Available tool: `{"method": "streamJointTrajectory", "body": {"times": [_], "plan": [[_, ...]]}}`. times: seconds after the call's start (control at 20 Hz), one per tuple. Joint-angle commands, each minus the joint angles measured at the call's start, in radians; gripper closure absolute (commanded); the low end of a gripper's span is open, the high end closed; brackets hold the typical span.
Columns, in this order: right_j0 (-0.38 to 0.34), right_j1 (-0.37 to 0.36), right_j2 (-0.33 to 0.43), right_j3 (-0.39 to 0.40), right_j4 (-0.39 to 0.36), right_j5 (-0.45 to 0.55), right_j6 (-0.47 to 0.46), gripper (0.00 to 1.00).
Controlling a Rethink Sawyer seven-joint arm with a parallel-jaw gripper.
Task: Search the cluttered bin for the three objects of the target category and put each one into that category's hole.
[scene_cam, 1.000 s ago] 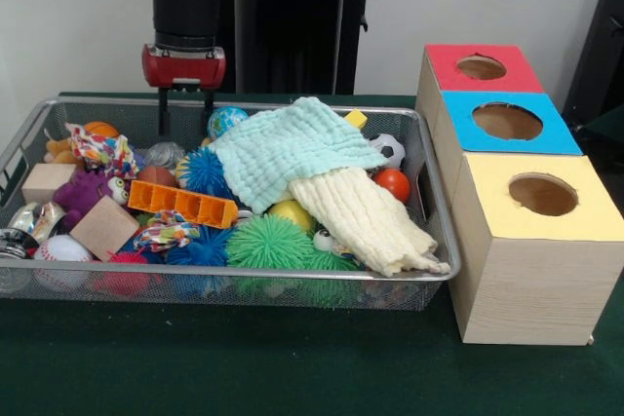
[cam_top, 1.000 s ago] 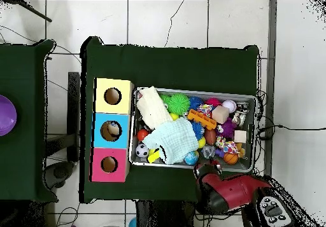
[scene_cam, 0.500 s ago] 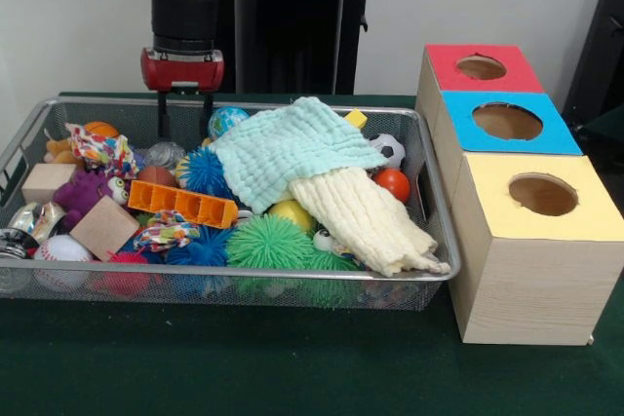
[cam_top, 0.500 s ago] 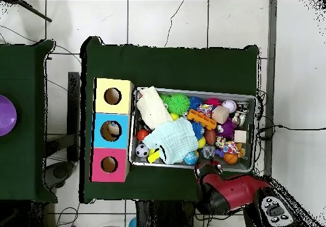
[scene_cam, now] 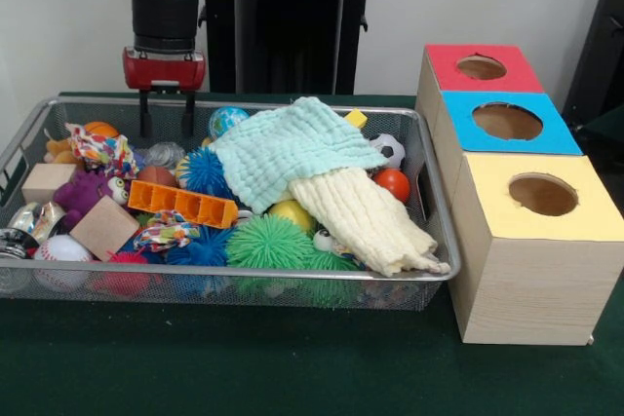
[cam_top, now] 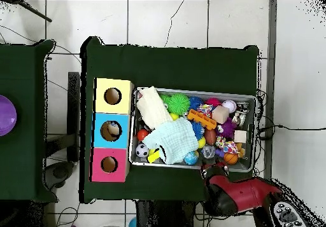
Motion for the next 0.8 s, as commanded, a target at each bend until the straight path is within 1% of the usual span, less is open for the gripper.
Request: {"method": "streamJointTrajectory", "body": {"times": [0.05,0.3,0.4,0.6,0.8], "plan": [[0.007,0.011,0.087,-0.084,-0.042,0.021,0.033,0.0],[0.055,0.031,0.033,-0.104,-0.018,-0.016,0.051,0.0],[0.06,0.032,0.025,-0.106,-0.015,-0.023,0.055,0.0],[0.067,0.031,0.017,-0.107,-0.009,-0.027,0.062,0.0],[0.058,0.029,0.029,-0.109,-0.012,-0.017,0.064,0.0]]}}
